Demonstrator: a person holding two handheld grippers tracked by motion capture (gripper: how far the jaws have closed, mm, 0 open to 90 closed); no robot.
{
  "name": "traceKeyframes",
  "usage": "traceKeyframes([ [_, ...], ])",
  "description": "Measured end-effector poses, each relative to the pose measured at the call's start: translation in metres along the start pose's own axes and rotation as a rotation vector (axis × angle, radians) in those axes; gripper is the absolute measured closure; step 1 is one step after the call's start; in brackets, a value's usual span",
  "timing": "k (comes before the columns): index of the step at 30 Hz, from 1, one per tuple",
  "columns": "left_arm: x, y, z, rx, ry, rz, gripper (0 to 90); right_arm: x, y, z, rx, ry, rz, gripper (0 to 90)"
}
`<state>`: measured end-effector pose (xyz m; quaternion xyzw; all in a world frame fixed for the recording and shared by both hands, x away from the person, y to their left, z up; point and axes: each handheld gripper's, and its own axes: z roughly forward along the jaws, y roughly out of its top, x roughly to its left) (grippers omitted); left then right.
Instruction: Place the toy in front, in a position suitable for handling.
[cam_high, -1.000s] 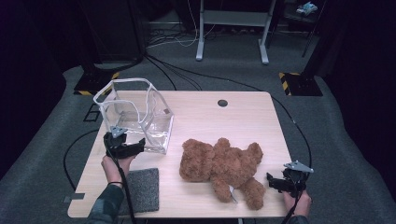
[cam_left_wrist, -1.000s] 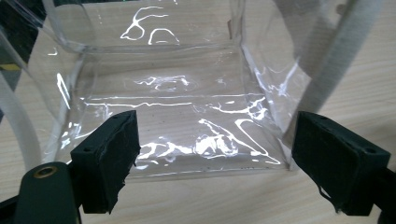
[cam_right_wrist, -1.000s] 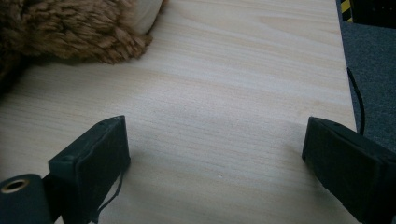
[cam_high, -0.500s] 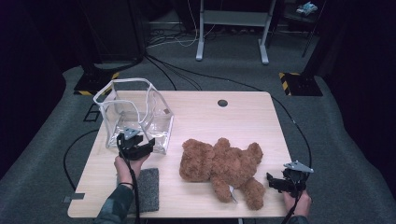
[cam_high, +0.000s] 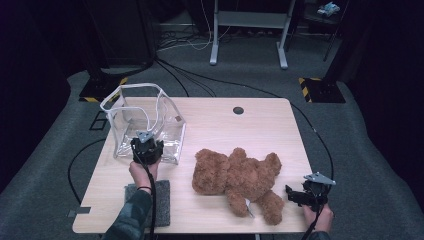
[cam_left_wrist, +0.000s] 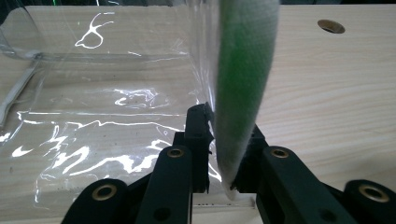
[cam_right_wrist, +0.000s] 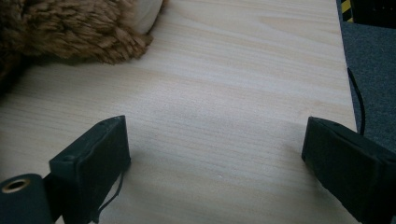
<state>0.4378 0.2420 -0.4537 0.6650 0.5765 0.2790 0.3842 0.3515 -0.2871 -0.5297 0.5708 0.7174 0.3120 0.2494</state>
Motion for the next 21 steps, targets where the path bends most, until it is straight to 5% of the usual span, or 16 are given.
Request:
traceKeyframes([
  [10, 0.000, 0.011, 0.016, -0.010, 0.055, 0.001, 80.5, 0.000, 0.000, 0.000, -0.002, -0.003, -0.001, 7.3],
  [16, 0.004, 0.017, 0.024, -0.004, 0.056, -0.038, 80.5, 0.000, 0.000, 0.000, -0.002, -0.001, -0.001, 7.3],
  [18, 0.005, 0.018, 0.026, -0.001, 0.067, -0.017, 80.2, 0.000, 0.000, 0.000, -0.001, -0.001, -0.001, 7.4],
  [21, 0.008, 0.021, 0.028, -0.001, 0.066, -0.055, 80.2, 0.000, 0.000, 0.000, -0.002, -0.001, -0.001, 7.4],
])
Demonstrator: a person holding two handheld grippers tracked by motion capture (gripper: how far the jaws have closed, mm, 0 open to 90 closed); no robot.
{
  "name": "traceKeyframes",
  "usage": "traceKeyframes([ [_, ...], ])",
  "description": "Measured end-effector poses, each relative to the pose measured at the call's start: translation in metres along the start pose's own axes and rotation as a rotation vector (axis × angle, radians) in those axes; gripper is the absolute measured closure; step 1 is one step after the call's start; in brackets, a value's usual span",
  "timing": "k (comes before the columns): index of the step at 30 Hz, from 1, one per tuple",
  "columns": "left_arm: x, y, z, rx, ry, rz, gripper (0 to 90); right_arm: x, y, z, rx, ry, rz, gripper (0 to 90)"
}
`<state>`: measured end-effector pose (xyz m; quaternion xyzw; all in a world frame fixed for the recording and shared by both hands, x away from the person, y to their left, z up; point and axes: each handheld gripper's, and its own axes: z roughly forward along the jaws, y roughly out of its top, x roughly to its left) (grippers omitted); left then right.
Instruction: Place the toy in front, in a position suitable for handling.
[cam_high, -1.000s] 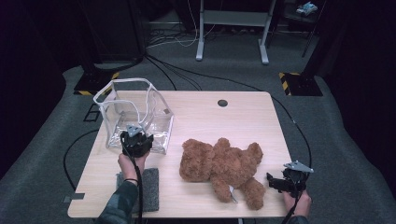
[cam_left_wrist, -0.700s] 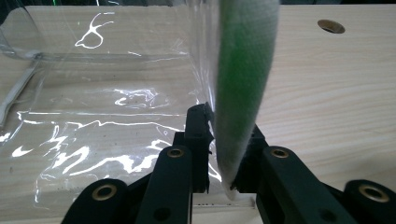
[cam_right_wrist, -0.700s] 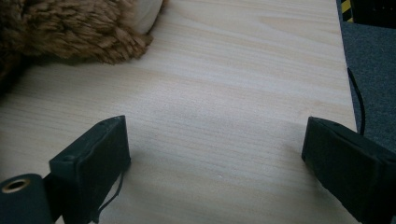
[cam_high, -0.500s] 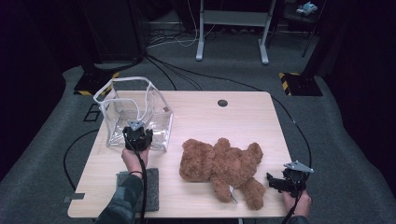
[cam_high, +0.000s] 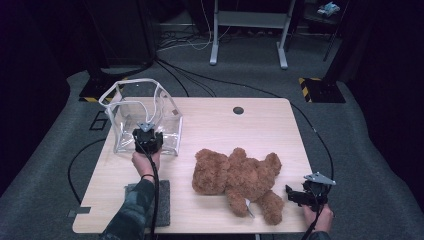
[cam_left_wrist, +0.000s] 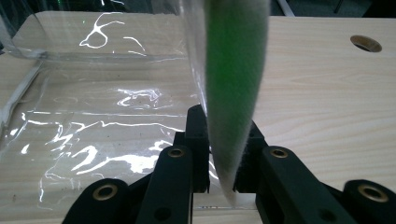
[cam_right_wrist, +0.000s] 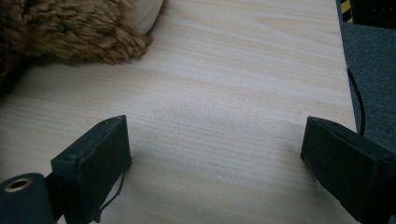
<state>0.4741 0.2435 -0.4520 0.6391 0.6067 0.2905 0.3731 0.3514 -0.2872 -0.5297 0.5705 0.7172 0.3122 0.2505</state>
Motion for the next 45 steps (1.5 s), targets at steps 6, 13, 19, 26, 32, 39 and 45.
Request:
traceKeyframes([
  [6, 0.006, 0.009, 0.005, -0.004, 0.022, -0.016, 80.3, 0.000, 0.000, 0.000, 0.000, 0.000, -0.001, 7.5],
  [13, 0.011, 0.020, 0.012, 0.007, 0.024, -0.029, 80.4, 0.000, 0.000, 0.000, 0.000, 0.000, -0.001, 7.5],
  [19, 0.014, 0.025, 0.019, 0.025, 0.043, -0.001, 80.2, 0.000, 0.000, 0.000, -0.001, 0.000, -0.001, 7.5],
  [26, 0.023, 0.023, 0.027, 0.038, 0.041, -0.016, 80.3, 0.000, 0.000, 0.000, -0.001, 0.000, 0.000, 7.5],
  [32, 0.029, 0.031, 0.033, 0.059, 0.015, -0.019, 80.2, 0.000, 0.000, 0.000, 0.000, 0.000, 0.000, 7.5],
  [39, 0.039, 0.035, 0.042, 0.091, -0.010, -0.002, 79.8, 0.000, 0.000, 0.000, 0.000, 0.000, 0.000, 7.5],
  [45, 0.045, 0.046, 0.050, 0.121, -0.030, 0.028, 78.1, 0.000, 0.000, 0.000, -0.001, -0.001, 0.000, 7.5],
])
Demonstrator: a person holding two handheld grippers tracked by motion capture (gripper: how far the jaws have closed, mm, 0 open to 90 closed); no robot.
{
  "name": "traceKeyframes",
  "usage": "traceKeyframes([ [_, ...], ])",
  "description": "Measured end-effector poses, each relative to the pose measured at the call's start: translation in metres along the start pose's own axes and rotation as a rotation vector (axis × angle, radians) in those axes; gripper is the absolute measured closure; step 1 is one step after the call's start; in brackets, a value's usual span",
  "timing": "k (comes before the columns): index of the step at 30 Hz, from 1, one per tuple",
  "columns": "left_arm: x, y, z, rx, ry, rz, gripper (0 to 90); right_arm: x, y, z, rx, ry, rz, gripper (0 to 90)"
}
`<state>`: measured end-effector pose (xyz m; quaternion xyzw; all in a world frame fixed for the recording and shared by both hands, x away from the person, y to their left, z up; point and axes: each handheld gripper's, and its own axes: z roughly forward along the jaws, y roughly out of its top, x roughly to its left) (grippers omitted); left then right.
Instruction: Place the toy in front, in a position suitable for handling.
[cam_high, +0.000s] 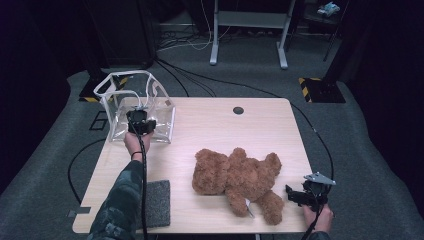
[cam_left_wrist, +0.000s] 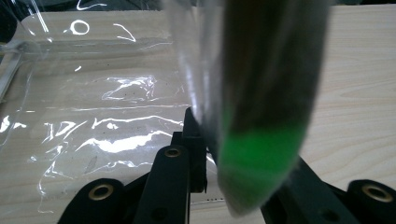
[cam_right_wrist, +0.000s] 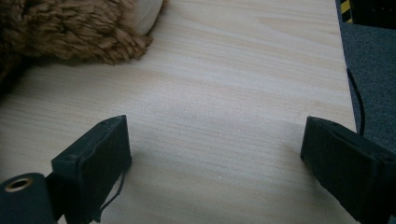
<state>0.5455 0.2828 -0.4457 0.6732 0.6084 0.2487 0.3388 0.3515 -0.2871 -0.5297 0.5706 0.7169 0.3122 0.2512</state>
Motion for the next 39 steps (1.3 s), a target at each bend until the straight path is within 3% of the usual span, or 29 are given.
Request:
traceKeyframes([
  [3, -0.001, -0.003, -0.002, -0.013, 0.007, -0.001, 70.0, 0.000, 0.000, 0.000, -0.001, -0.002, 0.000, 7.6],
  [6, -0.002, -0.010, -0.006, -0.003, 0.010, 0.002, 51.8, 0.000, 0.000, 0.000, 0.000, -0.002, 0.000, 7.7],
  [10, 0.001, -0.020, -0.009, -0.003, 0.001, -0.028, 46.8, 0.000, 0.000, 0.000, -0.001, -0.002, 0.000, 7.7],
  [15, 0.003, -0.029, -0.008, -0.026, -0.047, -0.045, 64.2, 0.000, 0.000, 0.000, -0.002, -0.003, -0.001, 7.6],
  [21, 0.001, -0.029, -0.004, -0.044, -0.067, -0.016, 76.7, 0.000, 0.000, 0.000, 0.000, -0.004, 0.001, 7.6],
  [33, 0.004, -0.027, 0.004, -0.062, -0.067, 0.021, 80.4, 0.000, 0.000, 0.000, 0.000, -0.004, 0.000, 7.7],
  [36, 0.007, -0.021, 0.006, -0.044, -0.080, 0.007, 80.6, 0.000, 0.000, 0.000, -0.001, -0.004, 0.000, 7.7],
  [39, 0.008, -0.014, 0.010, -0.027, -0.076, 0.031, 80.6, 0.000, 0.000, 0.000, 0.000, -0.004, 0.000, 7.7],
])
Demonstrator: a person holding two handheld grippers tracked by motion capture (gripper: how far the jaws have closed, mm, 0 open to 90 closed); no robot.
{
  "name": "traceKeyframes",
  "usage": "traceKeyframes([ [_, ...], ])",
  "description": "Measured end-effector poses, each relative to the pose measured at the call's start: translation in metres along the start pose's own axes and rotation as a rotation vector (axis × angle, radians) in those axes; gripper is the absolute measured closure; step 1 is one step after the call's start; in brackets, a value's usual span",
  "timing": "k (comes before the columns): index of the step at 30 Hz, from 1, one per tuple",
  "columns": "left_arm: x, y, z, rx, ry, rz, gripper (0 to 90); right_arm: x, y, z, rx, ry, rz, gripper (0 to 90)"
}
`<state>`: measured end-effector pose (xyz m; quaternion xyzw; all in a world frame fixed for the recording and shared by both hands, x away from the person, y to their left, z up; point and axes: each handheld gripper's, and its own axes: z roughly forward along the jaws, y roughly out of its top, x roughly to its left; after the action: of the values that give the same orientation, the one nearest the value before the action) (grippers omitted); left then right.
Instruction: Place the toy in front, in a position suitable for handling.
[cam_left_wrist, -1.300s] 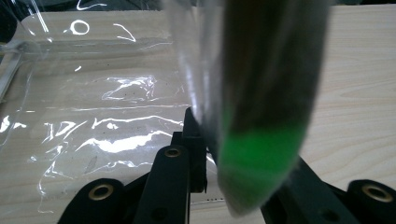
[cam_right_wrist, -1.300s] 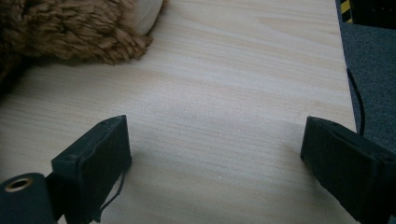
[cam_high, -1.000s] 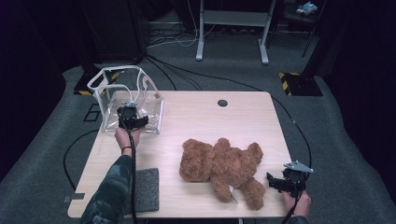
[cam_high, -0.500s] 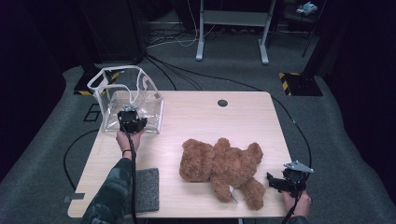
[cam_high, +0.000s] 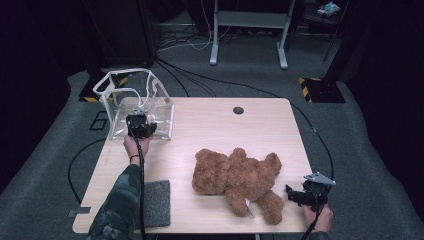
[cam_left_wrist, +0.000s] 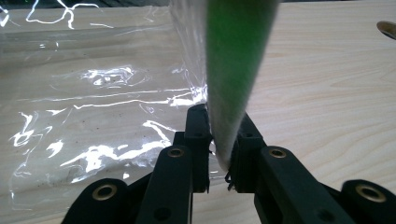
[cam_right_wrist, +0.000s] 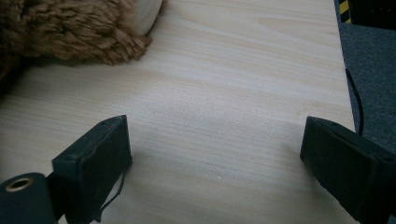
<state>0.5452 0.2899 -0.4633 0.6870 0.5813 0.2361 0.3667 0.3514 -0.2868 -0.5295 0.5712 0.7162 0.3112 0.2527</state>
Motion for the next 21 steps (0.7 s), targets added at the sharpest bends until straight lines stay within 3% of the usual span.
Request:
traceKeyframes([
  [4, 0.002, 0.004, 0.006, 0.011, -0.014, -0.018, 80.6, 0.000, 0.000, 0.000, 0.000, 0.000, 0.000, 7.7],
  [5, 0.003, 0.006, 0.007, 0.019, -0.013, -0.001, 80.6, 0.000, 0.000, 0.000, 0.000, 0.000, 0.000, 7.7],
  [6, 0.002, 0.007, 0.008, 0.021, -0.016, -0.015, 80.6, 0.000, 0.000, 0.000, 0.000, 0.000, 0.000, 7.7],
  [9, 0.005, 0.010, 0.012, 0.026, -0.018, 0.008, 80.4, 0.000, 0.000, 0.000, -0.001, 0.000, 0.000, 7.7],
  [17, 0.006, 0.017, 0.019, 0.036, -0.018, 0.016, 79.2, 0.000, 0.000, 0.000, -0.001, -0.001, 0.000, 7.7],
  [19, 0.003, 0.017, 0.018, 0.046, -0.003, 0.015, 72.3, 0.000, 0.000, 0.000, 0.000, -0.001, 0.000, 7.7],
  [21, 0.000, 0.016, 0.015, 0.054, 0.003, 0.034, 58.0, 0.000, 0.000, 0.000, 0.000, -0.001, 0.000, 7.7],
])
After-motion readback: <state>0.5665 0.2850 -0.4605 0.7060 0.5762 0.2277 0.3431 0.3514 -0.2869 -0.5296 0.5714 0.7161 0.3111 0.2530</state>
